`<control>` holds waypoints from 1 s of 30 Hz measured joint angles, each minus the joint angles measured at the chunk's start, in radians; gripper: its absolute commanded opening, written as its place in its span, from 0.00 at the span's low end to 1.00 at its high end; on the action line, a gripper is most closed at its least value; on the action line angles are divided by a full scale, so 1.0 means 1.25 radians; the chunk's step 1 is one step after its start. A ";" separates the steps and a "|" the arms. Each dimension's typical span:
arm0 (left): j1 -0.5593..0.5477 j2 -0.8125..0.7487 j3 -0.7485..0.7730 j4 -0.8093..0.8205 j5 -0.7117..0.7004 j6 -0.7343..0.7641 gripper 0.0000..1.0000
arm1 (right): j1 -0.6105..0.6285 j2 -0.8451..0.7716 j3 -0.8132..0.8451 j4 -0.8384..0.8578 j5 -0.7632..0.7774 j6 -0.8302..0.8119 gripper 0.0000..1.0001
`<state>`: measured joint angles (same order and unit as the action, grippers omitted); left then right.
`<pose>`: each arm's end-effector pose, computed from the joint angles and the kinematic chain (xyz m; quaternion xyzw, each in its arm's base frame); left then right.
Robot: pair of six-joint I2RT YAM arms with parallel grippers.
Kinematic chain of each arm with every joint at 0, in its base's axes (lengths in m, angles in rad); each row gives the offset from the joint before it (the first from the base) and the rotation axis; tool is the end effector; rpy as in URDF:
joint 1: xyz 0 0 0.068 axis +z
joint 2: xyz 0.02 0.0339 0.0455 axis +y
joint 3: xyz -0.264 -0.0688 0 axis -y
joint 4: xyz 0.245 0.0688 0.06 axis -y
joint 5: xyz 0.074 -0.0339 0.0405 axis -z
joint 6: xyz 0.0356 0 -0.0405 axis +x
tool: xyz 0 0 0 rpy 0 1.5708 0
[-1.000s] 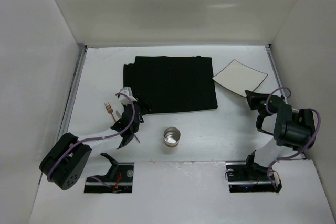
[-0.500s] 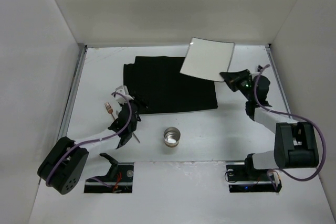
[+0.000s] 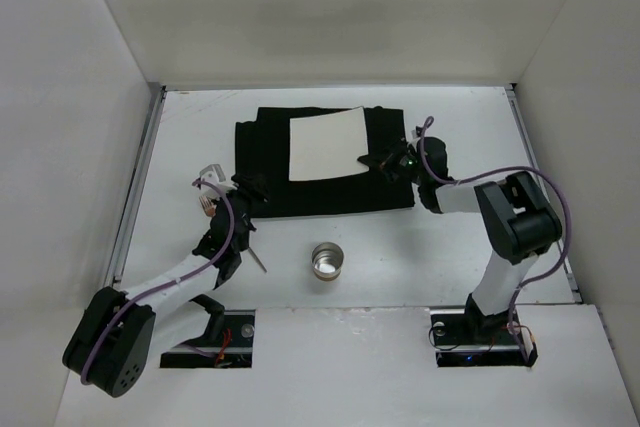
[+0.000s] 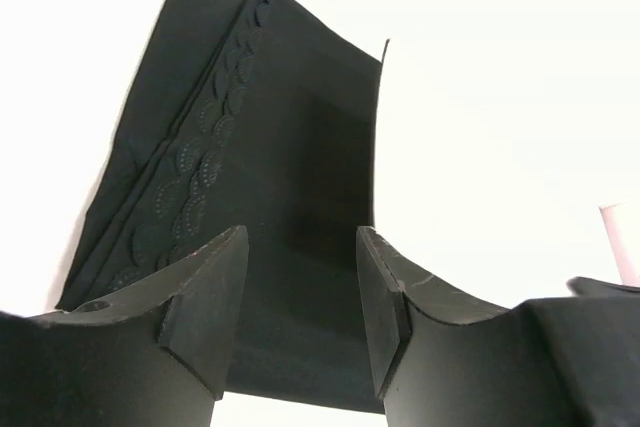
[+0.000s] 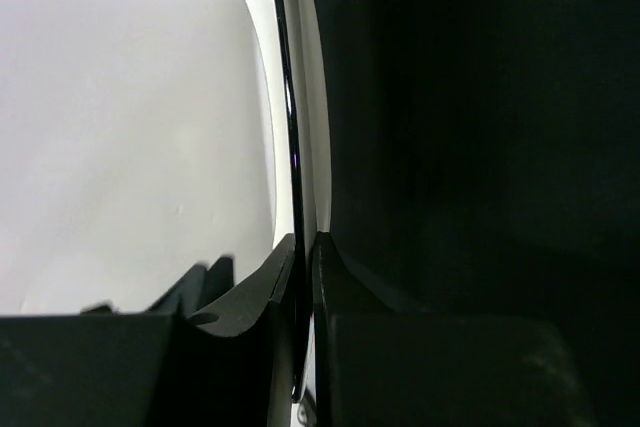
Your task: Set the dinner table for one person
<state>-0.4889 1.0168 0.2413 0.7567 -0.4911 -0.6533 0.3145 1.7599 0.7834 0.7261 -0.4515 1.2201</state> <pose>0.1875 -0.0807 0.2074 -0.2265 0.6760 -0.2213 0.6654 0.3368 0.1259 0.1771 0.2133 0.7523 0.5422 0.3075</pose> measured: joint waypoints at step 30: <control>-0.014 0.047 -0.001 -0.005 -0.016 0.003 0.45 | 0.016 0.230 0.073 0.092 0.042 0.069 0.41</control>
<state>-0.5068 1.0756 0.2398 0.7502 -0.5114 -0.6495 0.3344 2.0476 0.8749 0.8410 -0.3996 1.3060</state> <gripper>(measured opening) 0.447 0.355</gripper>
